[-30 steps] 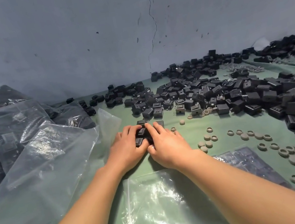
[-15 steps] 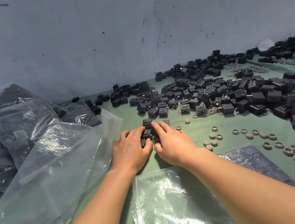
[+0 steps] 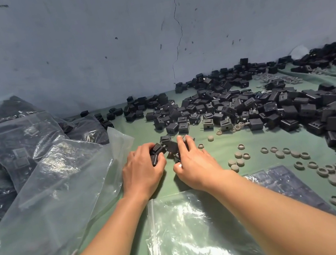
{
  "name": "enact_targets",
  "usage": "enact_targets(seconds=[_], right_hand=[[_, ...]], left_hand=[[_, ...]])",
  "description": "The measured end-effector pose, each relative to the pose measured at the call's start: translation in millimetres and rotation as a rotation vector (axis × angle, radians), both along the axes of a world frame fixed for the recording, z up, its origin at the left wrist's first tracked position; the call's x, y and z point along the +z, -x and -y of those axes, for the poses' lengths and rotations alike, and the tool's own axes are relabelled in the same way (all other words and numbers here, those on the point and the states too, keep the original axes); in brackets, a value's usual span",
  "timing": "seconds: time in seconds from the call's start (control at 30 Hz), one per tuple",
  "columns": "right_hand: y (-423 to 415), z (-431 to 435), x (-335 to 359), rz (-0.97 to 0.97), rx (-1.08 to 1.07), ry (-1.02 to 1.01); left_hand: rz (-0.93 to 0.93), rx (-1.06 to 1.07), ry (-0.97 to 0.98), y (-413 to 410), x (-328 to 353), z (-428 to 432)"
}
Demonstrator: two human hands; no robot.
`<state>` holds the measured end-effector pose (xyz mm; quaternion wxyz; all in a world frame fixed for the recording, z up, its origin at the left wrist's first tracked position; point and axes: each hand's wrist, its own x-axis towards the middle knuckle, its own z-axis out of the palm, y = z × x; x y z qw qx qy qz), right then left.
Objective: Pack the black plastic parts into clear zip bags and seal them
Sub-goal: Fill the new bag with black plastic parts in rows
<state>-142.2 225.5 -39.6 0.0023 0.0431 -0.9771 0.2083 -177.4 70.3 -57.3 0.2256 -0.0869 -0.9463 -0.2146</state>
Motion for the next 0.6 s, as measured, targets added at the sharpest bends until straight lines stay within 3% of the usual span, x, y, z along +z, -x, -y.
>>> enact_targets(seconds=[0.17, 0.27, 0.43, 0.6], right_hand=[[-0.9, -2.4, 4.1, 0.069, 0.002, 0.043], [-4.9, 0.2, 8.3, 0.111, -0.027, 0.089], [-18.4, -2.2, 7.0, 0.075, -0.042, 0.182], [-22.7, -5.9, 2.6, 0.041, -0.050, 0.252]], left_hand=[[0.033, -0.040, -0.524, -9.0, 12.8, 5.1], [0.143, -0.088, -0.281, -19.0, 11.9, 12.7], [0.243, -0.127, -0.240, -27.5, 12.8, 13.5], [0.203, -0.188, 0.103, -31.9, 12.1, 4.8]])
